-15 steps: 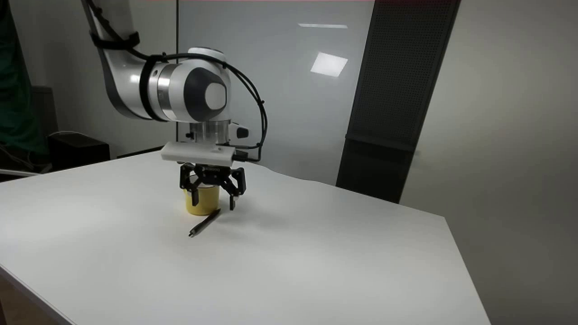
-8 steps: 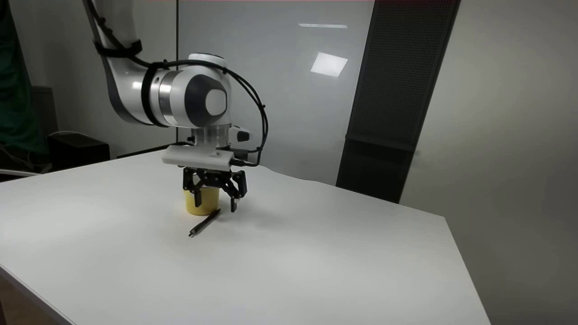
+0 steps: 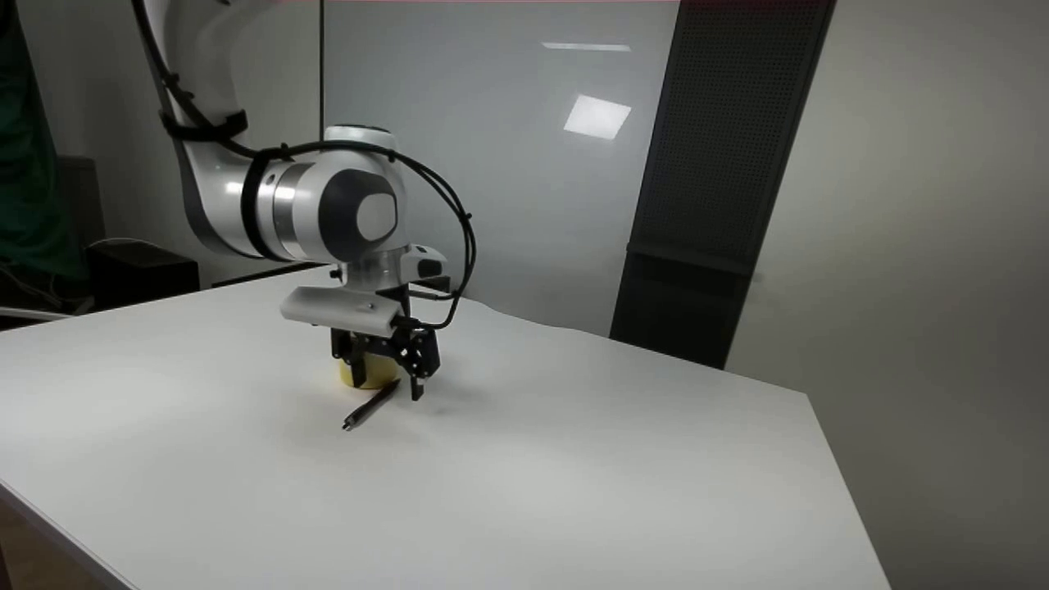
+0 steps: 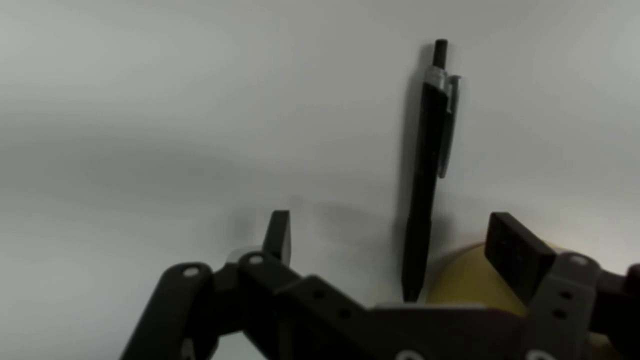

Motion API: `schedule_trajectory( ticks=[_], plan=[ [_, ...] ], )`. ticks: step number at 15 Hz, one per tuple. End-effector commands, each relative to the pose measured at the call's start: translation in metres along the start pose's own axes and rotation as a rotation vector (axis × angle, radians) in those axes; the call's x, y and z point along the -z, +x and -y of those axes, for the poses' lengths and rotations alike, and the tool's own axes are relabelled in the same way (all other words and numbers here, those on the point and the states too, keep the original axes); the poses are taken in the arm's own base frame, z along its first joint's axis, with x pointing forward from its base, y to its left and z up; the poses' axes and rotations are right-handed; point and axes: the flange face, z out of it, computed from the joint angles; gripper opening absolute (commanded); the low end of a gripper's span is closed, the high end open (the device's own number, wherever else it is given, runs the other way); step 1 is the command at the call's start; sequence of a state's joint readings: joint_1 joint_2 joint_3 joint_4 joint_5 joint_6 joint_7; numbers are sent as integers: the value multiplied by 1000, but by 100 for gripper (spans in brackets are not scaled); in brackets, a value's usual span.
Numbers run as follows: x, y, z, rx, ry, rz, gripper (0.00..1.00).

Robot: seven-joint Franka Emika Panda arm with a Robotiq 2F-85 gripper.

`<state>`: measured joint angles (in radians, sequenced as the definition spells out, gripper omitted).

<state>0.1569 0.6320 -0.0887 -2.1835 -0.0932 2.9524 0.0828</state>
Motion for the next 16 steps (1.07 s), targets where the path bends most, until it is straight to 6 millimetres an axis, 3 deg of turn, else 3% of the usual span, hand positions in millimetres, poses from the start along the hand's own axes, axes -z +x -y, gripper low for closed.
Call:
schedule_trajectory(
  ticks=[1,12,16],
  plan=[
    [-7,7,10,-38,-12,-13,74],
    [-5,5,20,-45,8,-16,0],
    [7,1,21,-52,16,7,3]
  ],
)
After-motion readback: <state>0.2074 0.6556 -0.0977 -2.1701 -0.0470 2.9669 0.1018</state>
